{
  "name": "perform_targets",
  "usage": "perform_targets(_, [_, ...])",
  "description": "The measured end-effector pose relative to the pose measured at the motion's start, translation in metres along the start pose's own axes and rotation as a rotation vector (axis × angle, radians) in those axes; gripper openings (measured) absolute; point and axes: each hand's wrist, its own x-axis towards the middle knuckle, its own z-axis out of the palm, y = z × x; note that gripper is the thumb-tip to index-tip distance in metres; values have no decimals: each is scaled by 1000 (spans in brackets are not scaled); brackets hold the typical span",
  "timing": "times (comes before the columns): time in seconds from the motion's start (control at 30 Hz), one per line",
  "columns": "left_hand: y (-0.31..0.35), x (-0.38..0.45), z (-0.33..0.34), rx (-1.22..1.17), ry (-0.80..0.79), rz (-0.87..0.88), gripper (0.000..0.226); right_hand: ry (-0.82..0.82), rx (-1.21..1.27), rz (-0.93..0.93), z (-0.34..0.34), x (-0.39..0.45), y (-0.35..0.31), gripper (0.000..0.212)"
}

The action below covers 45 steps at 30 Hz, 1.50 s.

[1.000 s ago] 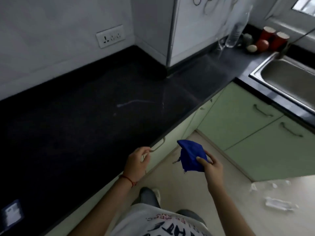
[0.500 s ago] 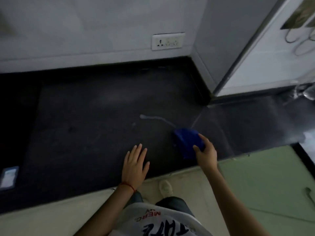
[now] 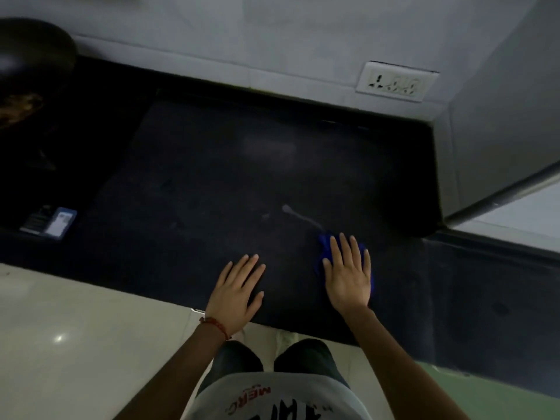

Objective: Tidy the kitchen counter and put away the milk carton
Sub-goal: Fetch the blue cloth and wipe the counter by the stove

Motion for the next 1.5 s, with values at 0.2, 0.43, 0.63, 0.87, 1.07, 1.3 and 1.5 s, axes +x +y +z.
perform_targets(0.2, [-2,1,7,10,65,0,51,-22,-56,-168,-11,61,-32,53])
perform_targets(0.43, [-7,-2,5,49,177,-97,49,129,143,-120,-13,57,-28,54])
perform_targets(0.63, [-56,-16,-5,11,299,-345,47,61,127,-84,-6,67,-47,53])
perform_targets(0.87, [-90,-35,-2,-19,211,-477,50,-59,11,-219,-6,97,-105,54])
perform_targets(1.07, [-94,-36,-4,-57,206,-466,49,-86,-21,-371,13,56,-149,60])
perform_targets(1.3, [-149,-47,-21,-136,317,-635,55,-89,-25,-259,12,94,-183,55])
perform_targets(1.5, [-191,-52,-21,-113,248,-699,58,-85,-67,-372,28,88,-257,54])
